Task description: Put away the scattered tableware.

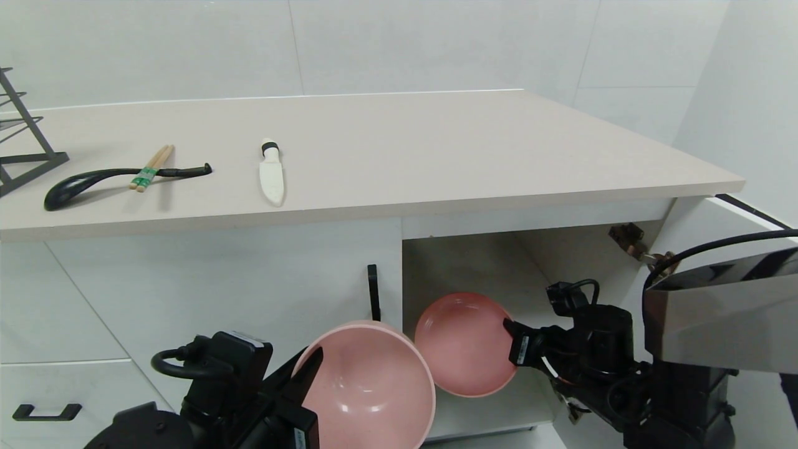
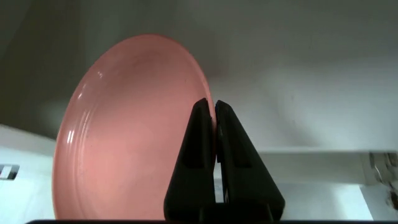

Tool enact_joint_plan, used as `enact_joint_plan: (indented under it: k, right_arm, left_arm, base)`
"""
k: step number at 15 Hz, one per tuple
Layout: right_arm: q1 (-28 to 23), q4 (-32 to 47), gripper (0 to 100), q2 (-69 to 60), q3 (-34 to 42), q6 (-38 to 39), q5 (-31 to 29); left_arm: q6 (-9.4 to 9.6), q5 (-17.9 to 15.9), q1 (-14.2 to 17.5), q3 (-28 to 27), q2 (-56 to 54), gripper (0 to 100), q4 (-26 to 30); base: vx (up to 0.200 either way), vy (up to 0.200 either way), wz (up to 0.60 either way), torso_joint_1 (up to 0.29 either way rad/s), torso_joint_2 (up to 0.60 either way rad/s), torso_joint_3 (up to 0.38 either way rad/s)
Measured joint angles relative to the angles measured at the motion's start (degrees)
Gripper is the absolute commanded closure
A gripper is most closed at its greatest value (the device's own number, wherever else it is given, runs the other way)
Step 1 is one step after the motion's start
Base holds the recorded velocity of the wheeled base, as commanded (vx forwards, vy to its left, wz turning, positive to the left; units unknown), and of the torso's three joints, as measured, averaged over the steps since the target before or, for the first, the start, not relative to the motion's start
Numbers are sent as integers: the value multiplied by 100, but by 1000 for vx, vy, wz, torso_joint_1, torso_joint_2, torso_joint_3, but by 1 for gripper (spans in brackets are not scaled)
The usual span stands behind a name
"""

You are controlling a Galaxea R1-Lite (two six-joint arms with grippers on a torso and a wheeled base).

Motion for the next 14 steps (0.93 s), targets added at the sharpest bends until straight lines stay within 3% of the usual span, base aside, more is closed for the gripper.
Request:
enact_joint_plan:
  k: [14]
  right_arm:
    - [-333,2,100,1103,-1524,-339,9]
  left_arm:
    - [63,-12,82,0,-529,100,0]
  base:
    - [0,0,0,0,0,0]
